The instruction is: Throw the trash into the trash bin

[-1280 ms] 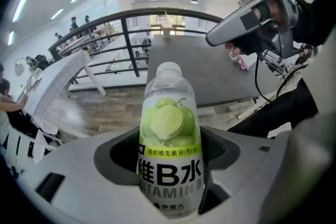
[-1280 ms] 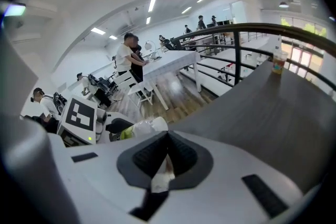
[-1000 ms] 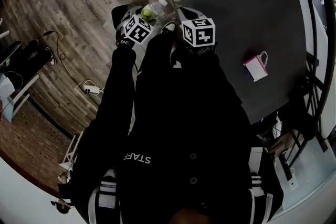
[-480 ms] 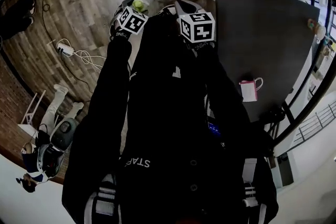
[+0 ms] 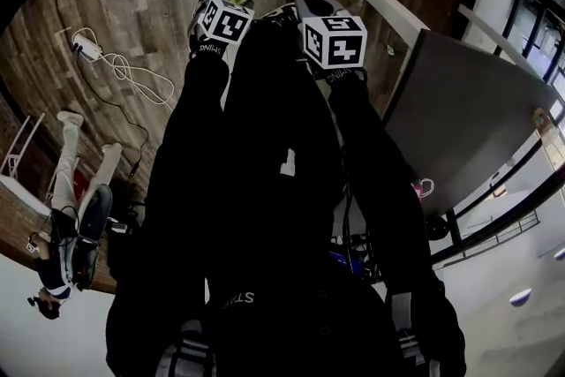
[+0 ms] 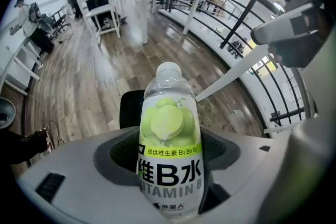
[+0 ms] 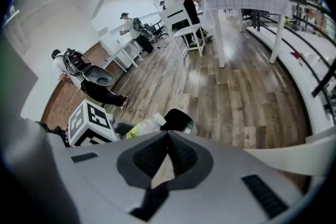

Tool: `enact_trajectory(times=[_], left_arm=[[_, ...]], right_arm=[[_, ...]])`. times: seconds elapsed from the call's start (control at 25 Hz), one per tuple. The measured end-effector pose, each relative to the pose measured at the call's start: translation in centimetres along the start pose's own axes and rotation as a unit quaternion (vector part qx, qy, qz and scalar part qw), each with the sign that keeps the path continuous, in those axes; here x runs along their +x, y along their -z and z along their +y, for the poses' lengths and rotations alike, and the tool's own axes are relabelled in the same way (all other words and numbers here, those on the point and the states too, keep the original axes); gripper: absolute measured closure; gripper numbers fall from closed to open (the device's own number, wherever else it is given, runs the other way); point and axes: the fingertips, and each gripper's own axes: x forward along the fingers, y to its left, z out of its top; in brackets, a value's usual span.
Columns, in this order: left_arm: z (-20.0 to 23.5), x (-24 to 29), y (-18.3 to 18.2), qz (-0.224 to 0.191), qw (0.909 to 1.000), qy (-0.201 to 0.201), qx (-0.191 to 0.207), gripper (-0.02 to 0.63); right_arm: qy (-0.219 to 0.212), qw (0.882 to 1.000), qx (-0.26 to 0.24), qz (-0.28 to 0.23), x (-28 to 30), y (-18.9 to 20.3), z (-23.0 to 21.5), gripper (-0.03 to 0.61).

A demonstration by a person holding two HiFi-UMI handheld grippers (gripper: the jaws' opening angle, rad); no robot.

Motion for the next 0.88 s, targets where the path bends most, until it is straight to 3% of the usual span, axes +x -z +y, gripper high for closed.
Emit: enact_trajectory(times=[0.52,0.88], left_arm=[[4.4,15.0,2.6,0.011,0.9958,0.003,-0.09,0.285],[7.1,20.2,1.5,-0.004,0.9955,-0.003,-0.095,0.285]], right_arm=[[-0.02,0.999,-0.004,0.026,14.6,3.3,-4.5,0.563],[-0.011,1.0,0.007,0.027,18.1,5.3,-7.0,0.563]])
